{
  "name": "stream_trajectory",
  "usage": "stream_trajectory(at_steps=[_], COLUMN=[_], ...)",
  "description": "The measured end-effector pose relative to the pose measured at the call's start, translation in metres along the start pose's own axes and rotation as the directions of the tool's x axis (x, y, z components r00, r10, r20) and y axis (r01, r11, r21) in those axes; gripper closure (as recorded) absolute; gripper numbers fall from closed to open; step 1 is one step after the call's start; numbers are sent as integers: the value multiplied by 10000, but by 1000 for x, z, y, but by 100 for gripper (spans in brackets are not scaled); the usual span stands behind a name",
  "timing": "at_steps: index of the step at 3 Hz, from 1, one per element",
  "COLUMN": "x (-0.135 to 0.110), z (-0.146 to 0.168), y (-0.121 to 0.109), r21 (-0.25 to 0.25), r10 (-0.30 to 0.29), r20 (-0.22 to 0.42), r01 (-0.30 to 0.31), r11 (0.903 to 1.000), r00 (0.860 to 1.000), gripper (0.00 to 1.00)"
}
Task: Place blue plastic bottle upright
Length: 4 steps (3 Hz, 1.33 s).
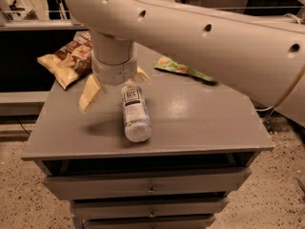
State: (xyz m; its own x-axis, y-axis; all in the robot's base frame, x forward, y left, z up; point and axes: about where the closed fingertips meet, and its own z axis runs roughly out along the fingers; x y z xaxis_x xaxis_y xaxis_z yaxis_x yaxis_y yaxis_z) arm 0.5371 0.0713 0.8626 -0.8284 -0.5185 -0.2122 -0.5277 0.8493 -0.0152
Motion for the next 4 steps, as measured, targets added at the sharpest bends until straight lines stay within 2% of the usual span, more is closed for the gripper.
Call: stream_trajectory(at_steps=[1, 2, 4], x=[4, 13, 20], z=[8, 17, 23], y=[-9, -23, -39], r21=[543, 995, 1525], r10=[868, 1490, 1927], r20=[-163, -352, -327], r01=[-858, -1449, -1856], r11=[9948, 9844, 9707], r00=[9961, 9882, 9807], gripper=[0, 17, 63])
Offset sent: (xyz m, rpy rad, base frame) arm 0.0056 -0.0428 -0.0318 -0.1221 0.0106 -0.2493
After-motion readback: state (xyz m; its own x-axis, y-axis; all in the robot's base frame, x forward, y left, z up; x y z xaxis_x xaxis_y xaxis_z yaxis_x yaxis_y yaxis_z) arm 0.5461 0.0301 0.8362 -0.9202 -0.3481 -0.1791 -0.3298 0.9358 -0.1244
